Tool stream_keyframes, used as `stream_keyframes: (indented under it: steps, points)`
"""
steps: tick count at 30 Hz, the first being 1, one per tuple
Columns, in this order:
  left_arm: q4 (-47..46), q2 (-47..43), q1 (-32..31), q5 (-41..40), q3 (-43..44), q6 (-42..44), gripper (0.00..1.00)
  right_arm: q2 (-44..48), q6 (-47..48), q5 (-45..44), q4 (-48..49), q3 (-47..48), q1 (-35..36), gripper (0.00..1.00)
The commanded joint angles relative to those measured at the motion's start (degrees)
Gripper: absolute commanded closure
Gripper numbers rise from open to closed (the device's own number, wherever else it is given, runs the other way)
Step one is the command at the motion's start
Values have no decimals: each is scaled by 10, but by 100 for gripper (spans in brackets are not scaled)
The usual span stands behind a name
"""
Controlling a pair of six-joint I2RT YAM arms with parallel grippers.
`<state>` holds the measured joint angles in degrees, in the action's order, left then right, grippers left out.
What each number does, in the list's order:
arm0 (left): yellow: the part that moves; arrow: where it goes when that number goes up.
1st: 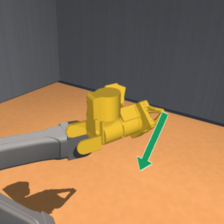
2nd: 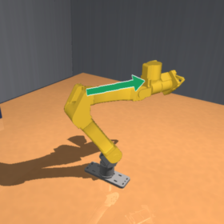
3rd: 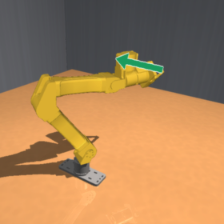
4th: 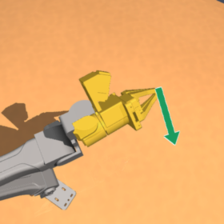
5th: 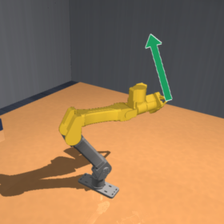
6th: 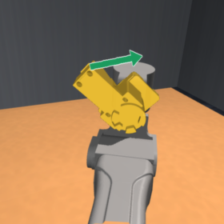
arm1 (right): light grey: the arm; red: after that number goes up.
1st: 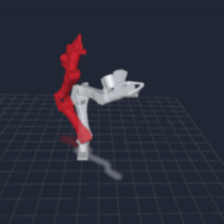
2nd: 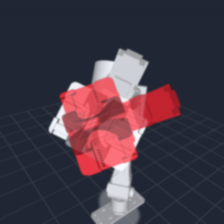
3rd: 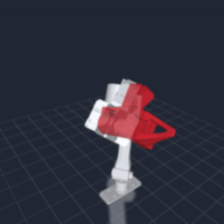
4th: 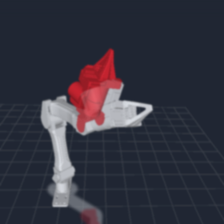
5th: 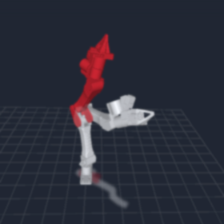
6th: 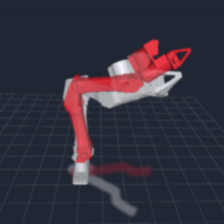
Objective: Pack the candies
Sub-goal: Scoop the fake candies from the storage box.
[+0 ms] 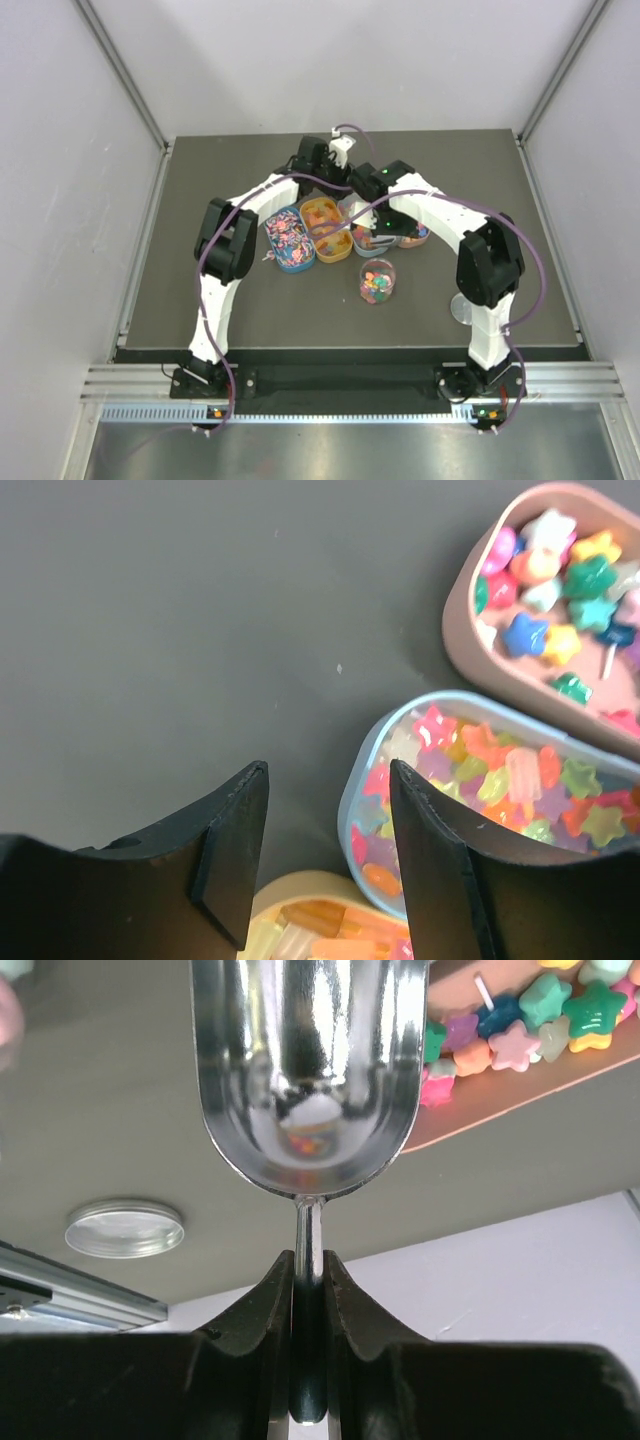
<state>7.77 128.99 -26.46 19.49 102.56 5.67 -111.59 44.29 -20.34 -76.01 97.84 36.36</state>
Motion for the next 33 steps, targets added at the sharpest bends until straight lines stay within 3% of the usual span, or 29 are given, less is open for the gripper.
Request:
stream_keyframes:
  steps: [1, 11, 24, 29, 33]
  points:
    - [-6, -20, 13, 22, -19, -12, 44, -13, -13, 10, -91, 18, 9, 100]
    - [-9, -52, 14, 56, -50, -39, 46, -29, -20, 71, -92, 23, -5, 100]
    - [-11, -59, 11, 81, -69, -54, 48, -89, -142, 188, -92, 53, -53, 100]
    - [-14, -54, 8, 84, -69, -55, 53, -86, -170, 231, -92, 56, -62, 100]
    - [-14, -51, 6, 92, -66, -55, 63, -83, -171, 222, -92, 73, -65, 100]
